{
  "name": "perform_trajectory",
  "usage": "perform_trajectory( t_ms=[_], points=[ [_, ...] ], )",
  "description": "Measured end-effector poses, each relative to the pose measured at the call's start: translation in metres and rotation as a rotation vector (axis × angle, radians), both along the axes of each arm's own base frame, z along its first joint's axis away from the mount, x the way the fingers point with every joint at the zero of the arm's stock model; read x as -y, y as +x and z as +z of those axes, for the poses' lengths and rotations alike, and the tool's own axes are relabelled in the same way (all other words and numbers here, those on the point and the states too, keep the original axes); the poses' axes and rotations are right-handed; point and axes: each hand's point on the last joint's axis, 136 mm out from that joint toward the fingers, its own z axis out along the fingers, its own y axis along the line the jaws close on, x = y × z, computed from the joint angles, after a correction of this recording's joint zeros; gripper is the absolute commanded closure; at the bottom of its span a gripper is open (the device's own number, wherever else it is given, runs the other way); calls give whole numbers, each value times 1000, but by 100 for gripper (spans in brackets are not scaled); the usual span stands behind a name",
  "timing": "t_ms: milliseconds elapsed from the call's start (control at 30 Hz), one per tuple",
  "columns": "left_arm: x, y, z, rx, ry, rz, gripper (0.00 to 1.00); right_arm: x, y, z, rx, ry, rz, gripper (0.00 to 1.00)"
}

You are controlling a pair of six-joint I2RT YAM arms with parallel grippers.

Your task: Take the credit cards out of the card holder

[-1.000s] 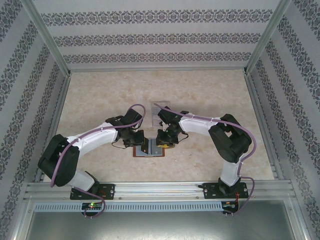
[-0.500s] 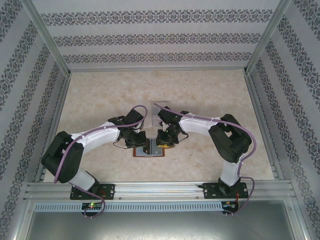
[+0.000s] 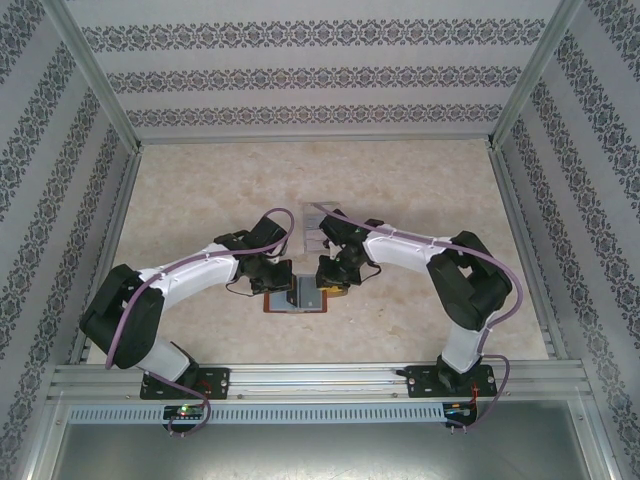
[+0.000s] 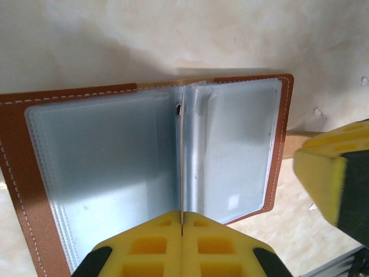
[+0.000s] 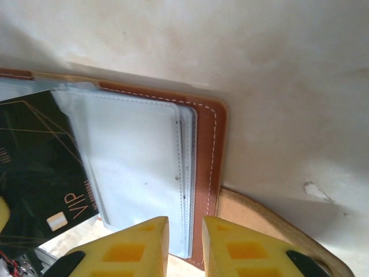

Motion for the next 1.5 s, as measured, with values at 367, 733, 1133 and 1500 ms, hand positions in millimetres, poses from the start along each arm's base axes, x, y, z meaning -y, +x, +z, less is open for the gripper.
perform_trajectory(
  t_ms=[367,733,1133,1500],
  points=[
    [-1,9,17,80,-3,-105,100,18,11,12,42,2,-57,76],
    [19,28,60,280,-14,-475,100,46,18,15,49,-13,-124,76],
    [32,48,90,500,35,-831,100,65,18,19,65,-34,-143,76],
    [47,82,99,629,112,-1048,100,73,18,21,69,-47,-157,76]
  ],
)
